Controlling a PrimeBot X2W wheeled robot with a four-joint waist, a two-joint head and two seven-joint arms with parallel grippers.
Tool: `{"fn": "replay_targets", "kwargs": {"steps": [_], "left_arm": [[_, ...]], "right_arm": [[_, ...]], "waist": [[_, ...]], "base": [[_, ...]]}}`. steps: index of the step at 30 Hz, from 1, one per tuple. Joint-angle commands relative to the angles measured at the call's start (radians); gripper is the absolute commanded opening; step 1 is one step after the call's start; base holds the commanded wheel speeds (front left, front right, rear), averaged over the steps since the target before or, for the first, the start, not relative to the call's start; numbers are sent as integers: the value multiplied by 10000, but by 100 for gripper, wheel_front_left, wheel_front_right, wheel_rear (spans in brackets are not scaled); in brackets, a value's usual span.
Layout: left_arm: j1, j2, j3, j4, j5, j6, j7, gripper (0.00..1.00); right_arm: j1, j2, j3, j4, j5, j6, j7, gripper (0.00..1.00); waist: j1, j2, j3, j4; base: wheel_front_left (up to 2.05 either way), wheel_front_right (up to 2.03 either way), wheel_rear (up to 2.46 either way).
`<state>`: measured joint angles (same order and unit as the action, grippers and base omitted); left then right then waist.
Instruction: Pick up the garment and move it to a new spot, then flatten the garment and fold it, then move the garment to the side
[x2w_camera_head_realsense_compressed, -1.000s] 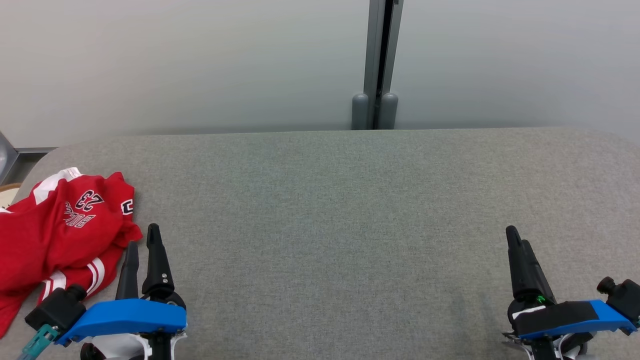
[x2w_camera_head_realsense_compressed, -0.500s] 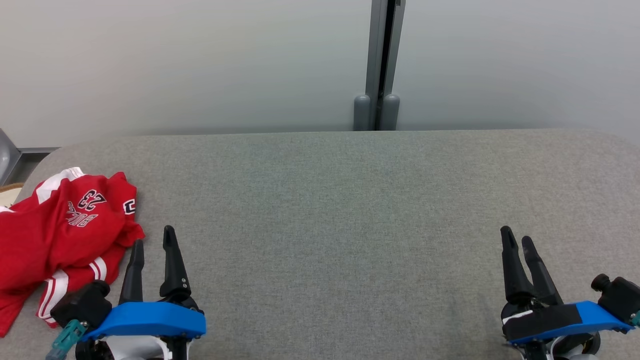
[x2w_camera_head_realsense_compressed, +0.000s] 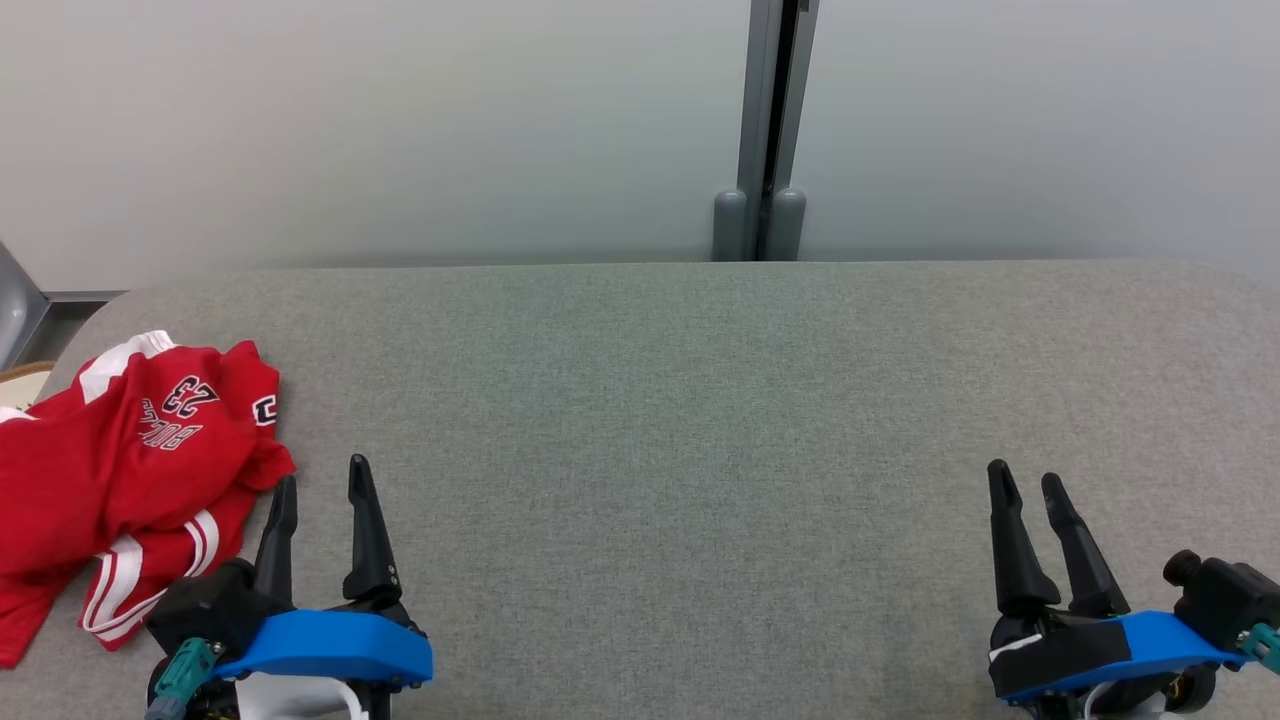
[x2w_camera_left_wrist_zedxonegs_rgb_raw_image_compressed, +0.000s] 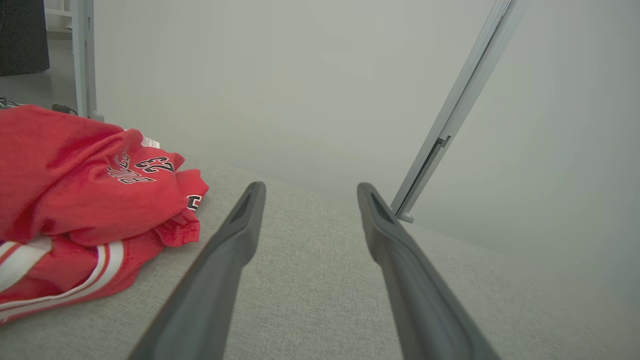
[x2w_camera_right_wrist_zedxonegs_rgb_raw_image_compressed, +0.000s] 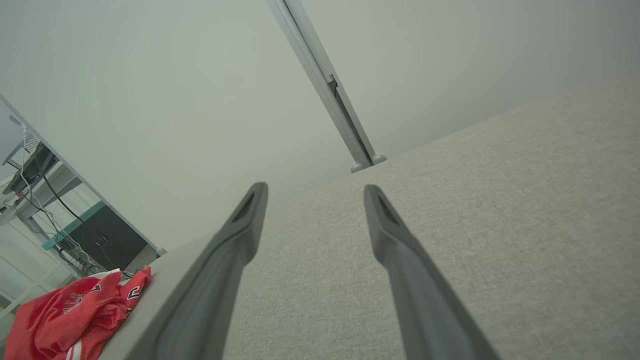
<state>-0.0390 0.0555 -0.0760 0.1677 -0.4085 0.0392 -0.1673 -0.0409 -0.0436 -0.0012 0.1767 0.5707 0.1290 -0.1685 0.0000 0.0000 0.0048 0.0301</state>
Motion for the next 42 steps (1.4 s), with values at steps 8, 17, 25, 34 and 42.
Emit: {"fn": "replay_targets", "kwargs": {"steps": [8,17,25,34,42], "left_arm": [[-119,74,-186,60,903,166,-244,100],[-127,132,-383,237,1755,328,-448,100],[-149,158,-523,297,2299,402,-586,100],[-113,177,-656,358,2990,489,-778,100],[-126,162,-735,410,3378,579,-920,100]], "right_arm": [[-47,-84,50,-14,-1046,22,-235,100],[-3,-89,96,54,-1806,24,-445,100],[11,-92,129,108,-2396,24,-582,100],[6,-97,151,182,-3201,26,-769,100],[23,-98,153,260,-3696,28,-908,100]], "waist": [[0,0,12,54],[0,0,10,110],[0,0,30,166],[0,0,51,202],[0,0,53,244]], "base": [[0,0,0],[0,0,0],[0,0,0],[0,0,0],[0,0,0]]}}
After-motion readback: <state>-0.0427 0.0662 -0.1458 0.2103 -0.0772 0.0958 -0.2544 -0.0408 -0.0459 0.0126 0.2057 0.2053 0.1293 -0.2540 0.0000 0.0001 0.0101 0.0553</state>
